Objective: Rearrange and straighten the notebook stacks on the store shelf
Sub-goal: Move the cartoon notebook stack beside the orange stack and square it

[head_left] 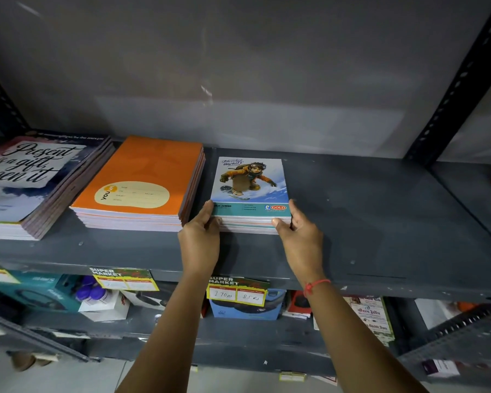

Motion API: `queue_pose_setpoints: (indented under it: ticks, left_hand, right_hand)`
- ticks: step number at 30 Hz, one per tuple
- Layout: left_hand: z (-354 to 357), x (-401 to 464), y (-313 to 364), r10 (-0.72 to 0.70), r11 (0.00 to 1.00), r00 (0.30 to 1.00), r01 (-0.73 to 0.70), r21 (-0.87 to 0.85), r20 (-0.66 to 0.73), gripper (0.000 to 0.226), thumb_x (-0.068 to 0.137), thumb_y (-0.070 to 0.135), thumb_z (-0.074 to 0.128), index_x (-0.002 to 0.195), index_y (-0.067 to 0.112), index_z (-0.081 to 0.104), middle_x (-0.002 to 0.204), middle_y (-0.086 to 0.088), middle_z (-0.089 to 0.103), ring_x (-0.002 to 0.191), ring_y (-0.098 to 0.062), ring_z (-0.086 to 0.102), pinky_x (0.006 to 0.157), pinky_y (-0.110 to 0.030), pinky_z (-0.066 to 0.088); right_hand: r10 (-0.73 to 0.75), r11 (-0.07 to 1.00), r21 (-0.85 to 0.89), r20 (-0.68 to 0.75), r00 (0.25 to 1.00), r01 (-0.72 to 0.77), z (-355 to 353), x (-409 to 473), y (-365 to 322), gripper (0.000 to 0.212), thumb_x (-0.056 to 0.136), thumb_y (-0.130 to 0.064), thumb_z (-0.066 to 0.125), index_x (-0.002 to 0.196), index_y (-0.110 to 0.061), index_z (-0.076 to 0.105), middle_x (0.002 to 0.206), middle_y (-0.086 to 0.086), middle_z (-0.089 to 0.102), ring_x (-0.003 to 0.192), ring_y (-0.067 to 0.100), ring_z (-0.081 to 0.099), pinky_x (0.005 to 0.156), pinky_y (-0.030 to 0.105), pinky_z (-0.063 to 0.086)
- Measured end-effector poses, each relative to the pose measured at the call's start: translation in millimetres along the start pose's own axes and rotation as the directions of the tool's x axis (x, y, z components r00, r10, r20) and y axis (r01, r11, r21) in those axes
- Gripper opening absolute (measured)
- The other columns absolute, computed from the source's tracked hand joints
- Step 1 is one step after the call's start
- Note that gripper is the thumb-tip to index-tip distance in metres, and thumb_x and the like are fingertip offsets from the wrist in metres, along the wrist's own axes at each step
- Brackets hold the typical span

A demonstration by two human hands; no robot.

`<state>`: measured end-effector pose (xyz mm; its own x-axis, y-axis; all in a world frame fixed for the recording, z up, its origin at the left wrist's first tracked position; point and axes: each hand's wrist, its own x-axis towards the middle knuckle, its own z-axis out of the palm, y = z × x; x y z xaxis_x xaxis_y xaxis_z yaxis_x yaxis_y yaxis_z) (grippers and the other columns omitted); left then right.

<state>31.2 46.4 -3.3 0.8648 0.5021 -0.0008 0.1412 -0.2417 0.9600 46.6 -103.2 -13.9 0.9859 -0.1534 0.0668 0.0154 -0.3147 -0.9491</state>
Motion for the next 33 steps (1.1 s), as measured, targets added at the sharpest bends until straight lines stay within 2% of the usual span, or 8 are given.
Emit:
queue_pose_setpoints:
  ticks: [2,6,10,12,15,18,27,33]
  left_hand:
    - [-0.4,0.6,0.0,-0.001,1.0,1.0,0.001,0.0,0.001,0.041,0.094,0.011,0.048,0.134,0.019,0.047,0.134,-0.007,0.057,0.094,-0.01,0.052,0.084,-0.019,0.045]
    - [-1.0,0.8,-0.4,-0.007,1.0,1.0,0.007,-0.016,0.005,0.041,0.093,0.011,0.049,0.134,0.019,0.048,0.133,-0.007,0.057,0.094,-0.01,0.052,0.081,-0.019,0.045]
    - [-1.2,2.0,-1.7,0.003,1.0,1.0,-0.003,-0.022,-0.002,0.039,0.093,0.01,0.049,0.132,0.017,0.051,0.132,-0.006,0.058,0.084,-0.006,0.052,0.073,-0.013,0.045]
    - [-1.0,1.5,-2.4,0.002,1.0,1.0,-0.002,-0.029,-0.005,0.039,0.093,0.01,0.05,0.132,0.017,0.051,0.132,-0.005,0.058,0.084,-0.005,0.053,0.075,-0.015,0.045]
    - [-0.9,1.0,-2.3,0.01,1.0,1.0,-0.01,-0.021,-0.007,0.04,0.092,0.01,0.051,0.132,0.015,0.051,0.133,-0.005,0.058,0.08,-0.001,0.052,0.073,-0.012,0.045]
    - [-0.8,0.0,-1.5,0.025,1.0,1.0,-0.025,-0.008,0.002,0.042,0.092,0.009,0.052,0.133,0.014,0.049,0.134,-0.005,0.057,0.091,-0.007,0.053,0.081,-0.016,0.046]
    - [-0.1,-0.3,-2.9,0.035,0.999,0.999,-0.035,0.01,-0.009,0.041,0.091,0.009,0.052,0.132,0.011,0.05,0.135,-0.006,0.057,0.1,-0.008,0.051,0.09,-0.018,0.043]
    - [-1.3,-2.0,-3.2,0.034,0.999,0.999,-0.034,0.019,-0.006,0.04,0.092,0.009,0.051,0.132,0.01,0.05,0.135,-0.006,0.056,0.116,-0.02,0.057,0.096,-0.021,0.045]
  right_hand:
    - [-0.013,0.999,-0.046,-0.008,1.0,0.012,0.1,-0.6,-0.1,0.055,0.091,-0.018,0.055,0.142,-0.019,0.035,0.123,0.005,0.065,0.103,0.016,0.063,0.093,0.033,0.054]
    - [-0.023,0.996,-0.088,-0.009,1.0,0.022,-0.1,-1.6,-0.3,0.053,0.091,-0.02,0.055,0.141,-0.019,0.037,0.123,0.005,0.064,0.101,0.013,0.062,0.091,0.032,0.054]
    - [-0.026,0.999,-0.046,-0.035,0.999,0.025,-1.0,-0.8,0.9,0.048,0.088,-0.015,0.059,0.135,-0.012,0.047,0.123,0.008,0.065,0.096,0.008,0.059,0.089,0.02,0.05]
    - [-0.047,0.998,-0.052,-0.049,0.998,0.044,-0.3,-1.1,2.0,0.045,0.088,-0.012,0.06,0.131,-0.01,0.051,0.124,0.009,0.065,0.097,0.008,0.059,0.087,0.016,0.048]
    - [-0.064,0.997,-0.055,-0.069,0.996,0.06,0.7,-2.2,2.3,0.042,0.087,-0.012,0.061,0.128,-0.009,0.054,0.125,0.009,0.064,0.098,0.008,0.06,0.091,0.025,0.051]
    - [-0.096,0.992,-0.086,-0.083,0.992,0.089,1.1,-5.5,2.0,0.04,0.087,-0.013,0.062,0.126,-0.008,0.056,0.123,0.011,0.065,0.1,0.014,0.063,0.091,0.033,0.054]
    - [-0.178,0.959,-0.246,-0.127,0.976,0.142,4.4,-7.8,3.6,0.037,0.088,-0.017,0.06,0.123,-0.007,0.058,0.119,0.014,0.067,0.101,0.021,0.068,0.085,0.033,0.057]
    - [-0.21,0.933,-0.326,-0.152,0.966,0.152,6.9,-8.4,2.9,0.034,0.087,-0.018,0.061,0.12,-0.007,0.062,0.12,0.012,0.067,0.102,0.02,0.068,0.087,0.021,0.051]
